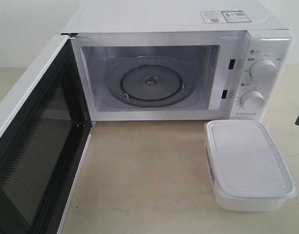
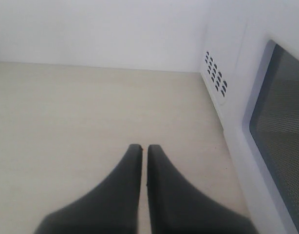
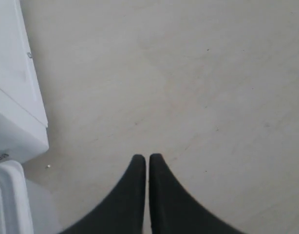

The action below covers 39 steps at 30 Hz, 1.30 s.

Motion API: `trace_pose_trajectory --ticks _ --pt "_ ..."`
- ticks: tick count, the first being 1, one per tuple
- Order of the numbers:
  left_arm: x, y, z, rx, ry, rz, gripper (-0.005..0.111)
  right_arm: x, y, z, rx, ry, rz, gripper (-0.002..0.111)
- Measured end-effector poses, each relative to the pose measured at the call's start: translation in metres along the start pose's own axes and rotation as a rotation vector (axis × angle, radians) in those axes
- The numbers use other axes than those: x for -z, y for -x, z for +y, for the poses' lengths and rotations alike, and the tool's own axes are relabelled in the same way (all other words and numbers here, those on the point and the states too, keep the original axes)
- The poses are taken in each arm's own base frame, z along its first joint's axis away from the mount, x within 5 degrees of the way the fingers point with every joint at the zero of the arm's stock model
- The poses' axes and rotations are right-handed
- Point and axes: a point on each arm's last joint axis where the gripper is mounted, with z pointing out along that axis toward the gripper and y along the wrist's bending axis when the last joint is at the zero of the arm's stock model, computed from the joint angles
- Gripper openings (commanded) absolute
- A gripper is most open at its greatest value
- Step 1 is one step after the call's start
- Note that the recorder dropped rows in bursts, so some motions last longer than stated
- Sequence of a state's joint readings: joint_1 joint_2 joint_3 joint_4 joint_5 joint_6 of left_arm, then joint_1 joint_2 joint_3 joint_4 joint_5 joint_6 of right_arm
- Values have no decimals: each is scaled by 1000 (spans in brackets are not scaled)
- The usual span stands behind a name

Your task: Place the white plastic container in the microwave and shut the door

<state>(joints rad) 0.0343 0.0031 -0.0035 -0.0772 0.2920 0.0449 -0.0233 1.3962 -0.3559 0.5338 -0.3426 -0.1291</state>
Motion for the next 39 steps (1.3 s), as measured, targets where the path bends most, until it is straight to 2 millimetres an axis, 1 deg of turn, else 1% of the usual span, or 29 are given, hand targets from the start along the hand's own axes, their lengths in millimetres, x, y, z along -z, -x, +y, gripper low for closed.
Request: trace_pose_trajectory --ticks 4,7,9,12,15,18,21,22,25,27,28,30,32,35,39 --pt "0 0 0 0 0 0 4 -2 5 -14 8 4 2 0" --pt "0 0 0 0 0 0 4 -5 7 -26 -32 15 13 0" --pt "0 0 0 0 0 0 4 -7 6 -30 -28 49 30 0" --pt "0 0 0 0 0 0 4 -11 4 -33 -82 120 60 0" --pt "0 0 0 0 0 0 4 -18 5 -33 -99 230 111 0" --pt "0 0 0 0 0 0 4 -25 10 -28 -107 391 169 0" --pt "0 0 0 0 0 0 4 -30 26 -27 -169 566 202 0" --pt "0 0 0 0 0 0 4 -32 31 -31 -195 624 230 0" --pt "0 0 0 0 0 0 4 -39 46 -46 -340 693 349 0" --pt "0 0 0 0 0 0 4 -43 47 -57 -437 740 420 0" --pt "0 0 0 0 0 0 4 -48 47 -63 -496 757 453 0" --pt "0 0 0 0 0 0 4 -54 43 -69 -572 765 506 0" --pt "0 0 0 0 0 0 4 -61 35 -72 -621 761 557 0" --pt "0 0 0 0 0 0 4 -68 25 -73 -644 767 600 0" --pt "0 0 0 0 0 0 4 -72 19 -72 -588 789 598 0"
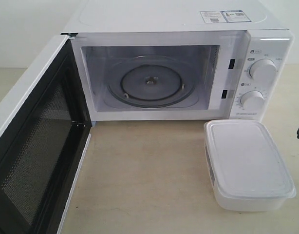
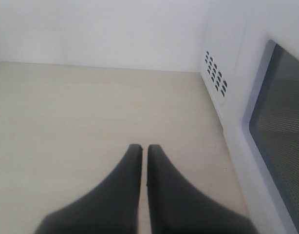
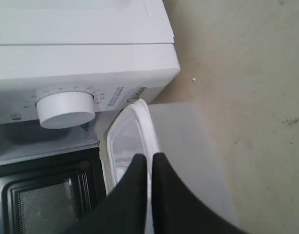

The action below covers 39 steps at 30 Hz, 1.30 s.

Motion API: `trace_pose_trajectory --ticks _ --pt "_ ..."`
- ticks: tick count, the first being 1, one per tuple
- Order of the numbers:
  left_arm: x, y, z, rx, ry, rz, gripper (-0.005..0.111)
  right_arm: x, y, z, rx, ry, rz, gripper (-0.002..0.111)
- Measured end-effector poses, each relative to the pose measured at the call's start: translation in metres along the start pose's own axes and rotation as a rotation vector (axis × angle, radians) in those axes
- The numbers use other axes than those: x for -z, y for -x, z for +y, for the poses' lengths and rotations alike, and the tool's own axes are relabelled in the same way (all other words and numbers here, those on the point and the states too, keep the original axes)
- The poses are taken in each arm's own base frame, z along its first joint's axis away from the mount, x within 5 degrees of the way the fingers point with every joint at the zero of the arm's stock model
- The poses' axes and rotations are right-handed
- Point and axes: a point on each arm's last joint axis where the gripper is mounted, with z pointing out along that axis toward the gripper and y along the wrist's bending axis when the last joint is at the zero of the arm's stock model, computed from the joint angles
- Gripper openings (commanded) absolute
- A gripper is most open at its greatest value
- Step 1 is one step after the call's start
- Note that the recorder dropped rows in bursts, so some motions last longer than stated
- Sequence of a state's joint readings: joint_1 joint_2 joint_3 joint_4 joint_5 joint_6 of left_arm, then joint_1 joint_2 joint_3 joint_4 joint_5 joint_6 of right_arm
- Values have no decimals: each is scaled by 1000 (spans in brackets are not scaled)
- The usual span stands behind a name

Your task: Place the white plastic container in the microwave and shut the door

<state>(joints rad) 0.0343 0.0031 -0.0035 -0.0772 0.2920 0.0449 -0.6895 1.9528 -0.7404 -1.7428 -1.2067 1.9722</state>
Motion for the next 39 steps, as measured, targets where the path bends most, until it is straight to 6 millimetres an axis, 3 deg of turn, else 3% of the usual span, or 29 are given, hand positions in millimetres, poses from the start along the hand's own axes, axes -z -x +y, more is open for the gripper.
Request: trace_pose_trajectory --ticks 5,16,20,26,32,39 --pt "0 0 0 0 0 0 4 -5 -2 3 70 8 20 0" --pt "0 0 0 0 0 0 4 -44 -20 25 146 29 175 0" --pt "0 0 0 0 0 0 4 -48 -18 29 162 32 185 0" --pt "0 0 0 0 0 0 4 -42 -8 40 193 33 148 0" --pt "0 0 0 0 0 0 4 -6 10 33 142 -19 -5 0" --pt "0 0 0 0 0 0 4 -8 -5 12 38 -140 -31 0"
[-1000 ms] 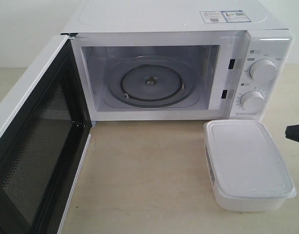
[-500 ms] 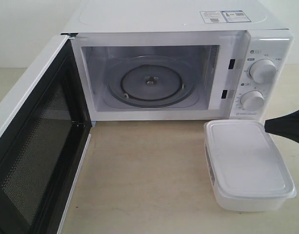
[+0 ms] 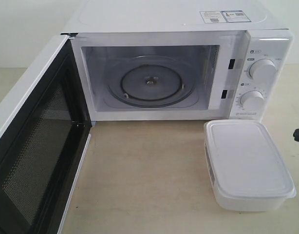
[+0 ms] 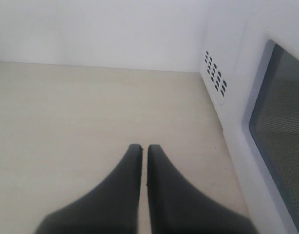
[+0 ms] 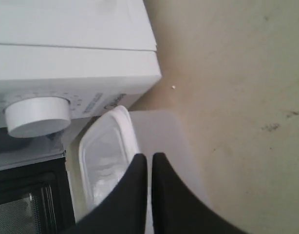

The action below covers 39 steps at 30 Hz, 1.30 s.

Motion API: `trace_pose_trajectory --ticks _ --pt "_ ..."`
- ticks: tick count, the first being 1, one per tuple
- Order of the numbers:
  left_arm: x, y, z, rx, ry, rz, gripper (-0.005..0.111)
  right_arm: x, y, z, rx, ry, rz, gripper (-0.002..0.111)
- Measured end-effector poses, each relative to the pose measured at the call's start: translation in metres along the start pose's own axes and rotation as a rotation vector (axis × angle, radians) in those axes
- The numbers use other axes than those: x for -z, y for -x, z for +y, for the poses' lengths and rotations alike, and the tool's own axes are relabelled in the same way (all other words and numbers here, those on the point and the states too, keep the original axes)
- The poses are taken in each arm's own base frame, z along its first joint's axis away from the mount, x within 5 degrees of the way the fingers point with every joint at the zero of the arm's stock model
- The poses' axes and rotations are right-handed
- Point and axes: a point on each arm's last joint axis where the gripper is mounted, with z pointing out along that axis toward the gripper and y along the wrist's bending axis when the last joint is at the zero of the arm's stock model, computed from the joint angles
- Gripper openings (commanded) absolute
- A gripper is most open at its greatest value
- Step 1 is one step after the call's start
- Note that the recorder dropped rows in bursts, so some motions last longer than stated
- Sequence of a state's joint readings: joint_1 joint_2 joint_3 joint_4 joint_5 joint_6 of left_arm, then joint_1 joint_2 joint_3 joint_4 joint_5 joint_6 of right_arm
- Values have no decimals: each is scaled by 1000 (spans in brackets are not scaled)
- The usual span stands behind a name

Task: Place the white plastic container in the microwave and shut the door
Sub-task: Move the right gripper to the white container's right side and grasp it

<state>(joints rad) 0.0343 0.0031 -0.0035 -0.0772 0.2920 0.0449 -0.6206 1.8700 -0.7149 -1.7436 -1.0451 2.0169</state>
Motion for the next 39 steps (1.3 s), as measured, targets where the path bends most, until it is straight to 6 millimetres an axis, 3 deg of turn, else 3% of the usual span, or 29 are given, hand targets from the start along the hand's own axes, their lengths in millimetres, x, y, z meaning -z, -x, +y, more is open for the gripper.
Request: trace_pose_trajectory --ticks 3,7,13,22,31,39 --pt "0 0 0 0 0 0 4 -2 -11 -6 -36 -18 16 0" --pt "0 0 0 0 0 0 4 -20 -28 -3 -32 -67 82 0" --pt "0 0 0 0 0 0 4 -61 -55 20 46 -119 230 0" --pt "0 0 0 0 0 0 4 -88 -80 36 127 -151 334 0" --pt "0 0 0 0 0 0 4 -78 -70 31 199 -111 308 0" --pt "0 0 0 0 0 0 4 -60 -64 35 165 73 327 0"
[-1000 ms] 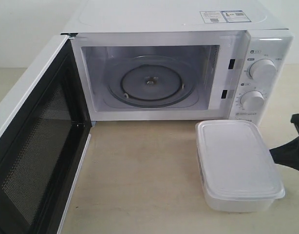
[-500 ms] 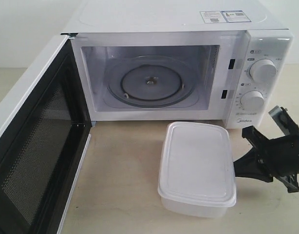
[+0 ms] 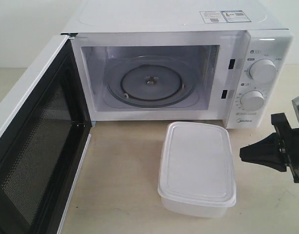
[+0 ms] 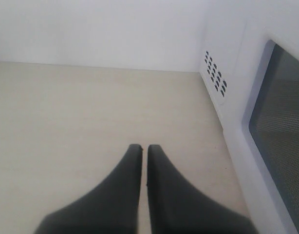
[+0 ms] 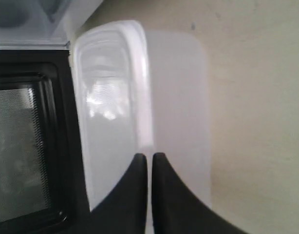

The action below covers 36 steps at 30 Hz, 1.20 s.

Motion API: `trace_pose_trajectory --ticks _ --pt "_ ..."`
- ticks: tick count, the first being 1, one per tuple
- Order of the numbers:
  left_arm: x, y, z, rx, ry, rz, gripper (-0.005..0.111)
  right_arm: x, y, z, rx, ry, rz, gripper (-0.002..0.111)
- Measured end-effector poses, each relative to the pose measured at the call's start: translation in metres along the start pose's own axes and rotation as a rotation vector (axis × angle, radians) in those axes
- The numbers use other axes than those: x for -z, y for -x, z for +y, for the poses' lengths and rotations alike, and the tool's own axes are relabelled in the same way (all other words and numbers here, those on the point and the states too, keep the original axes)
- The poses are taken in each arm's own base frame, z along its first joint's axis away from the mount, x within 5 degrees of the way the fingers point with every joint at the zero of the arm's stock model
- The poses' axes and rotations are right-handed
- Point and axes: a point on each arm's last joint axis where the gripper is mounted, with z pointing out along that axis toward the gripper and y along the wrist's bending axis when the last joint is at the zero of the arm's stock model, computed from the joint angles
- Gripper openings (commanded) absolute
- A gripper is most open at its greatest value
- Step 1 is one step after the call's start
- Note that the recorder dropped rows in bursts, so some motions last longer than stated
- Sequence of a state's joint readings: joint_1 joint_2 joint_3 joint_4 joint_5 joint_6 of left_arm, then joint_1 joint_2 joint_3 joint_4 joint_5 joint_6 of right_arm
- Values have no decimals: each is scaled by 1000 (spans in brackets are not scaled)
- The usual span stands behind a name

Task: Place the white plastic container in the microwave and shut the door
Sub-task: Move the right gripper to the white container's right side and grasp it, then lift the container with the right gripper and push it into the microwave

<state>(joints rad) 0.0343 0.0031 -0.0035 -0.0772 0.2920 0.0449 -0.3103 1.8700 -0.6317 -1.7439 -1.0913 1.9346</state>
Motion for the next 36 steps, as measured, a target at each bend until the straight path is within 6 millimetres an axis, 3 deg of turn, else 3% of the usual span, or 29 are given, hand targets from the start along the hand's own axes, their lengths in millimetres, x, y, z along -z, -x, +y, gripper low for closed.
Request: trace_pose_trajectory --ticks 7,13,15,24,36 --pt "0 0 0 0 0 0 4 1 -3 8 6 89 33 4" --pt "0 0 0 0 0 0 4 1 -4 10 6 109 41 40" --pt "0 0 0 0 0 0 4 1 -4 10 6 110 41 48" --pt "0 0 0 0 0 0 4 -2 -4 10 8 90 45 49" --pt "0 0 0 0 0 0 4 -31 -12 13 67 -52 105 49"
